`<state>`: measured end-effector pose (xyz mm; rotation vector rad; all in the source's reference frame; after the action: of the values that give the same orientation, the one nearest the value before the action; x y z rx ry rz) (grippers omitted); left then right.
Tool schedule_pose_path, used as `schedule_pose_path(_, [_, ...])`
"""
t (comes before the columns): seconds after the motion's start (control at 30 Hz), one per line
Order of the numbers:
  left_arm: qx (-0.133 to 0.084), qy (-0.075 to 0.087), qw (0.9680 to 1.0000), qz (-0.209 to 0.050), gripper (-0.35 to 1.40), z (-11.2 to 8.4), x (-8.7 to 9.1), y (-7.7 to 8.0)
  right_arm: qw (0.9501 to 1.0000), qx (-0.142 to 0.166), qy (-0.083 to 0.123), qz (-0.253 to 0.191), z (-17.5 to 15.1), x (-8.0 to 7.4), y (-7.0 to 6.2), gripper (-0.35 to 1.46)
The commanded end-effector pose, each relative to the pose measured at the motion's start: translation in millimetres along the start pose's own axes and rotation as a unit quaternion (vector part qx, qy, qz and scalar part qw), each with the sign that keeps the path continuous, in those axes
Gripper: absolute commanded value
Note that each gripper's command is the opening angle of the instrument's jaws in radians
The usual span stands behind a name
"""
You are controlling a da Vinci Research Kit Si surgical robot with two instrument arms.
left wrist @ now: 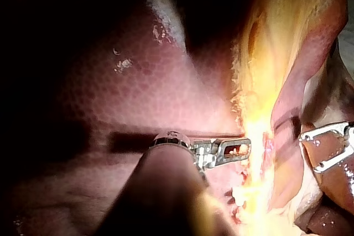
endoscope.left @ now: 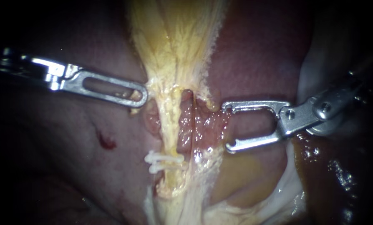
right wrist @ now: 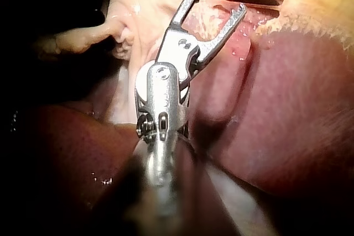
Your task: Going back second clip left tube
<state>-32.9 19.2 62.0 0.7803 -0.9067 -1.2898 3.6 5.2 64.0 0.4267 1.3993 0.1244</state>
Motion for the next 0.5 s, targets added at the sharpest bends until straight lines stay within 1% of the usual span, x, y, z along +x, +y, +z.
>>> schedule_pose_path(0.03, [-0.001, -0.001, 1.0, 0.003, -0.35, 0.3, 0.1, 0.2, 1.0, 0.0, 0.0, 0.0, 0.0, 0.0, 0.0, 0.5])
schedule_pose_path(0.23, [-0.001, -0.002, 0.9999, 0.01, -0.35, 2.0, -0.3, 1.0, 1.0, 0.0, 0.0, 0.0, 0.1, 0.0, 0.0, 0.5])
schedule_pose_path(0.5, [-0.001, -0.002, 0.9999, 0.013, -0.35, 2.8, -0.5, 0.8, 1.0, -0.001, 0.0, 0.0, 0.1, 0.0, 0.1, 0.5])
